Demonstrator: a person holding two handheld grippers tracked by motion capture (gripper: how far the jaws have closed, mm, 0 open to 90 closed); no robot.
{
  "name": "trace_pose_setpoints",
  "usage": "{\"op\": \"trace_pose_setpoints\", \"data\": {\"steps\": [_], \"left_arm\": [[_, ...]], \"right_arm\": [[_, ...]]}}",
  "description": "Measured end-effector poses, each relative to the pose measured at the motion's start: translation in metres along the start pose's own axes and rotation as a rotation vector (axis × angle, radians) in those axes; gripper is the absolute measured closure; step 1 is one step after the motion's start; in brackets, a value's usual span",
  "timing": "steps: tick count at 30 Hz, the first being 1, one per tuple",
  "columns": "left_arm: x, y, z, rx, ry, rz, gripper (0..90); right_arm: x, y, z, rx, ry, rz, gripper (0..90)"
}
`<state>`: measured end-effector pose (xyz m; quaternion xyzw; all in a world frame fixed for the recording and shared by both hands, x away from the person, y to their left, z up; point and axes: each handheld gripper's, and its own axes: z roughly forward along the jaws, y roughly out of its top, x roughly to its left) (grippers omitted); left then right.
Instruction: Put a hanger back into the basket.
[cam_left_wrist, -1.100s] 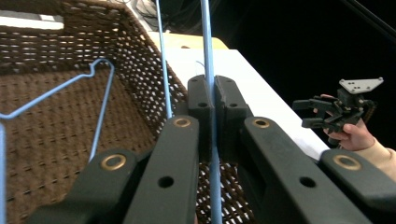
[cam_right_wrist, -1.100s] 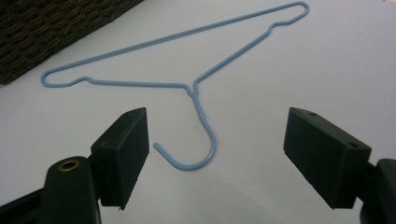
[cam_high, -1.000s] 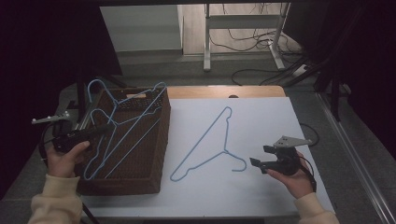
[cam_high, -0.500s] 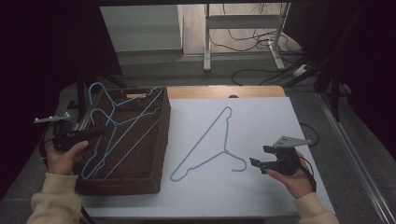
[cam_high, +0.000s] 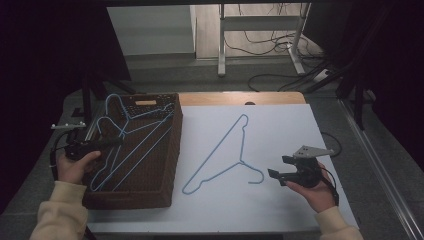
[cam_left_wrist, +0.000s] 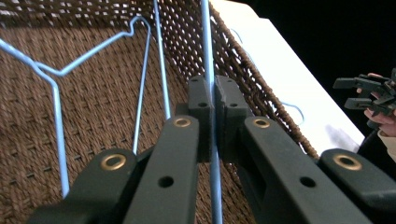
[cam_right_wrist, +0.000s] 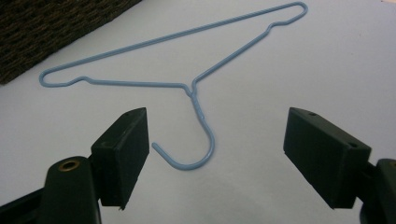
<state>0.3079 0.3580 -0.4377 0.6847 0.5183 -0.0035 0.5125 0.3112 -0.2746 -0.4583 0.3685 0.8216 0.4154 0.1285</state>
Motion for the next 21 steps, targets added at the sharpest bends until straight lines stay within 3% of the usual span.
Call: {"op": "trace_pose_setpoints", "data": {"steps": [6, 10, 11, 13, 17, 18, 21], "left_arm": [[0.012, -0.006, 0.01, 0.041, -0.006, -0.042, 86.4], [0.017, -0.009, 0.018, 0.07, 0.048, -0.052, 85.9], [0.017, -0.009, 0.018, 0.066, 0.095, -0.04, 84.2], [0.015, -0.008, 0.018, 0.074, 0.157, -0.014, 68.9], [0.011, -0.008, 0.016, 0.042, 0.188, 0.005, 45.4], [0.004, -0.007, 0.012, 0.016, 0.228, 0.028, 41.0], [-0.004, -0.006, 0.009, 0.0, 0.234, 0.052, 37.8]], "right_arm": [[0.001, 0.001, 0.001, -0.002, -0.001, -0.001, 22.4], [0.001, 0.0, 0.0, -0.002, -0.003, -0.003, 22.4], [0.001, 0.0, 0.0, -0.002, -0.003, -0.003, 22.3], [0.0, 0.0, 0.001, -0.001, -0.003, -0.003, 22.3], [0.001, 0.001, 0.001, 0.0, -0.002, -0.007, 22.1], [0.002, 0.001, 0.001, 0.0, -0.001, -0.007, 22.1], [0.002, 0.001, 0.001, 0.0, -0.001, -0.009, 22.0]]}}
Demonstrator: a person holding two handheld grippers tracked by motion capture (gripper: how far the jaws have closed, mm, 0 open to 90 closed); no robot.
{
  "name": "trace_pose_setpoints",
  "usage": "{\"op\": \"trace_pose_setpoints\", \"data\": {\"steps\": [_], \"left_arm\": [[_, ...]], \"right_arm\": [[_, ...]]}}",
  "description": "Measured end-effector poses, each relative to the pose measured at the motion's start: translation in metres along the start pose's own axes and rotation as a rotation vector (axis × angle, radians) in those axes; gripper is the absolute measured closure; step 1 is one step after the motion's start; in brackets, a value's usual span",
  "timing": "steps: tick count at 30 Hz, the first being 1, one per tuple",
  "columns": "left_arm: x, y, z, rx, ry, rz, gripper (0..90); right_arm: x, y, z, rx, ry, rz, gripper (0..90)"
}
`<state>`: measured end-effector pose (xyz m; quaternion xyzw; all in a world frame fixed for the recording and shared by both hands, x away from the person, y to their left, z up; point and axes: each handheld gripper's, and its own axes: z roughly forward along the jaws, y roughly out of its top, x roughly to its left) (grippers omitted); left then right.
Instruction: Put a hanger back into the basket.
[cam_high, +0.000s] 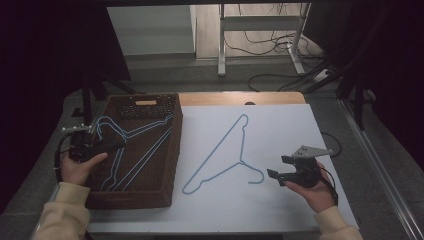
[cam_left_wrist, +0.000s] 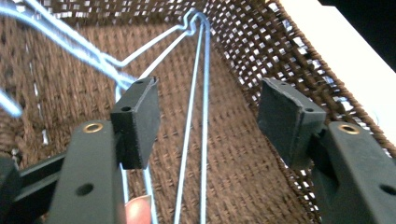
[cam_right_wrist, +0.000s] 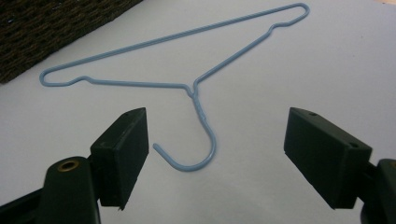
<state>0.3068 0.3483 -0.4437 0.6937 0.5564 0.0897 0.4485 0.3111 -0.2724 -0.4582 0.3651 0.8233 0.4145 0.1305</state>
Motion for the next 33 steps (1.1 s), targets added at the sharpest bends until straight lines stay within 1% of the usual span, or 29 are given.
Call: {"op": "trace_pose_setpoints", "data": {"steps": [1, 2, 4, 6, 8, 10, 14, 16, 18, 20, 21, 25, 28, 30, 31, 33], "left_arm": [[-0.009, 0.001, -0.004, -0.016, 0.001, 0.025, 36.6], [-0.013, 0.001, -0.006, -0.02, -0.004, 0.036, 35.5], [-0.027, 0.001, -0.007, -0.023, -0.029, 0.067, 33.0], [-0.039, 0.002, -0.005, -0.012, -0.06, 0.097, 30.9], [-0.049, 0.003, -0.001, -0.004, -0.083, 0.118, 28.9], [-0.062, 0.002, 0.003, -0.007, -0.112, 0.139, 28.0], [-0.083, 0.0, 0.006, 0.003, -0.153, 0.182, 25.9], [-0.092, -0.002, 0.007, 0.009, -0.166, 0.206, 25.3], [-0.101, -0.006, 0.008, 0.011, -0.18, 0.221, 25.0], [-0.109, -0.009, 0.009, 0.012, -0.184, 0.234, 24.5], [-0.114, -0.012, 0.011, 0.018, -0.194, 0.241, 24.5], [-0.128, -0.019, 0.015, 0.038, -0.207, 0.269, 23.4], [-0.137, -0.024, 0.02, 0.043, -0.204, 0.277, 22.9], [-0.139, -0.025, 0.021, 0.043, -0.203, 0.28, 22.5], [-0.142, -0.026, 0.026, 0.05, -0.205, 0.287, 22.4], [-0.145, -0.028, 0.03, 0.062, -0.208, 0.294, 22.3]], "right_arm": [[0.0, 0.0, 0.0, 0.001, 0.0, 0.0, 22.0], [0.001, 0.0, 0.001, 0.001, 0.0, -0.001, 22.0], [0.001, 0.0, 0.001, 0.001, 0.002, -0.007, 21.9], [0.001, 0.0, 0.002, 0.003, 0.003, -0.008, 21.8], [0.001, 0.0, 0.002, 0.004, 0.002, -0.008, 21.8], [0.001, 0.0, 0.002, 0.002, 0.003, -0.005, 21.7], [0.001, 0.0, 0.003, 0.006, 0.005, -0.01, 21.6], [0.001, 0.0, 0.003, 0.006, 0.006, -0.009, 21.5], [0.001, 0.0, 0.004, 0.007, 0.006, -0.009, 21.5], [0.0, 0.0, 0.005, 0.009, 0.007, -0.007, 21.4], [0.0, 0.0, 0.005, 0.011, 0.008, -0.004, 21.4], [0.001, 0.001, 0.006, 0.014, 0.012, -0.009, 21.3], [0.0, 0.0, 0.007, 0.016, 0.016, -0.013, 21.3], [0.0, 0.0, 0.007, 0.016, 0.017, -0.014, 21.3], [0.0, 0.0, 0.007, 0.018, 0.017, -0.013, 21.3], [0.0, 0.0, 0.007, 0.021, 0.018, -0.011, 21.3]]}}
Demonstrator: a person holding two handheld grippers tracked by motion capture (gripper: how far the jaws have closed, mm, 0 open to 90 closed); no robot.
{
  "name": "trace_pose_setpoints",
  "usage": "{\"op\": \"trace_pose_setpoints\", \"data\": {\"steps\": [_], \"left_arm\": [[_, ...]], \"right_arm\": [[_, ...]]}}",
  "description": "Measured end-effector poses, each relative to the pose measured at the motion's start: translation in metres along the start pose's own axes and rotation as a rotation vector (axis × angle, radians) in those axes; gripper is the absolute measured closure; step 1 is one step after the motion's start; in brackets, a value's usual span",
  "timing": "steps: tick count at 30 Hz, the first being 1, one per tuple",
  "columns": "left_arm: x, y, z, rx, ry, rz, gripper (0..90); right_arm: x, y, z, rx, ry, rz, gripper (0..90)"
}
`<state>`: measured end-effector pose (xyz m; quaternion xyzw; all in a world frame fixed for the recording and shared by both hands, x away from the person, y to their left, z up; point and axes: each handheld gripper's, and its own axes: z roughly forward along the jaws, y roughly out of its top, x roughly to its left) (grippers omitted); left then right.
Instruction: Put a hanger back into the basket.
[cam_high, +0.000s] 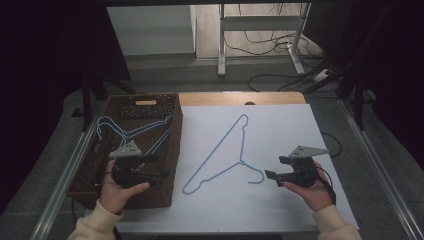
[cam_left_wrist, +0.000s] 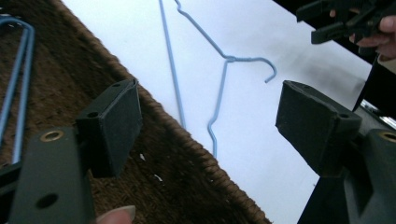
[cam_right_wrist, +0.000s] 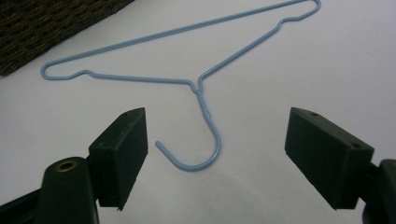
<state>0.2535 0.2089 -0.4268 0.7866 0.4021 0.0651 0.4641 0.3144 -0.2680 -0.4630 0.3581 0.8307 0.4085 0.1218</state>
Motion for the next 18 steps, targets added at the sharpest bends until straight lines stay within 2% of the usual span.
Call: {"op": "trace_pose_setpoints", "data": {"steps": [8, 18], "left_arm": [[0.0015, -0.0003, 0.0001, -0.002, -0.006, -0.001, 22.1], [0.002, 0.0028, 0.0022, -0.004, -0.024, 0.01, 22.1]], "right_arm": [[0.0006, -0.0008, -0.0002, 0.001, 0.004, -0.008, 21.3], [-0.0016, -0.003, -0.0024, 0.002, 0.003, 0.007, 21.4]]}}
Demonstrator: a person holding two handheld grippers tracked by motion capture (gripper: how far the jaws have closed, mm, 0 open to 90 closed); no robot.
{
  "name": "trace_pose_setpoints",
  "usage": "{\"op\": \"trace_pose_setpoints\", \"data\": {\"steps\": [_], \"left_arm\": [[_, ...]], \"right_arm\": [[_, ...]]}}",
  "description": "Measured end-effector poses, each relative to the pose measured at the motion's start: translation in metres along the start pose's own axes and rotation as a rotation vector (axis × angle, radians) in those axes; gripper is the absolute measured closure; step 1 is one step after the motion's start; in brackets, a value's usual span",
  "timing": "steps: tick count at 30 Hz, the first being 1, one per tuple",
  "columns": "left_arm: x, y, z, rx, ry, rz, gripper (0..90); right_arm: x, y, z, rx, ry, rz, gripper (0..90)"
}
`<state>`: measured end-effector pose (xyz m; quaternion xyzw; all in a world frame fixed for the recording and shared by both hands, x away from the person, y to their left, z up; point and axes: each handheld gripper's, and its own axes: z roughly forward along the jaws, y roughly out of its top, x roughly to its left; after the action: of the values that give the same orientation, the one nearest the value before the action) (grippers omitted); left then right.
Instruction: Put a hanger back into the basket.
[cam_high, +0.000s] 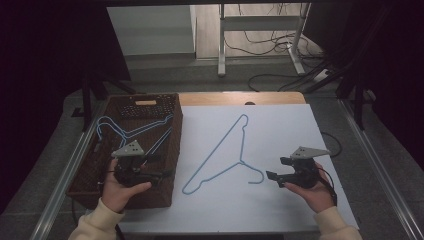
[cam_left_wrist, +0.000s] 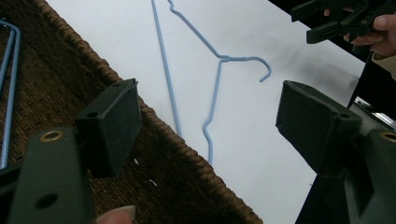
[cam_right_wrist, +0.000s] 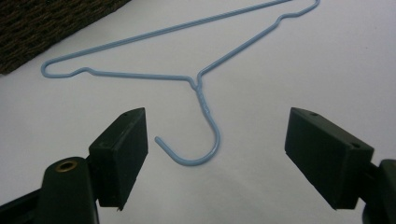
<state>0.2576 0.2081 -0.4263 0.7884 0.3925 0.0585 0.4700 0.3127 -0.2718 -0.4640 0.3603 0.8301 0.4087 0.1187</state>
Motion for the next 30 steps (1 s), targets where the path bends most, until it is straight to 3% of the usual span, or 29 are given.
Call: {"op": "trace_pose_setpoints", "data": {"steps": [15, 30], "left_arm": [[-0.006, -0.003, -0.005, 0.0, 0.01, 0.007, 22.1], [-0.005, -0.005, -0.003, 0.02, 0.025, 0.003, 22.0]], "right_arm": [[-0.001, 0.007, 0.005, 0.001, -0.006, -0.007, 21.7], [0.005, 0.013, 0.023, 0.105, -0.062, -0.019, 26.9]]}}
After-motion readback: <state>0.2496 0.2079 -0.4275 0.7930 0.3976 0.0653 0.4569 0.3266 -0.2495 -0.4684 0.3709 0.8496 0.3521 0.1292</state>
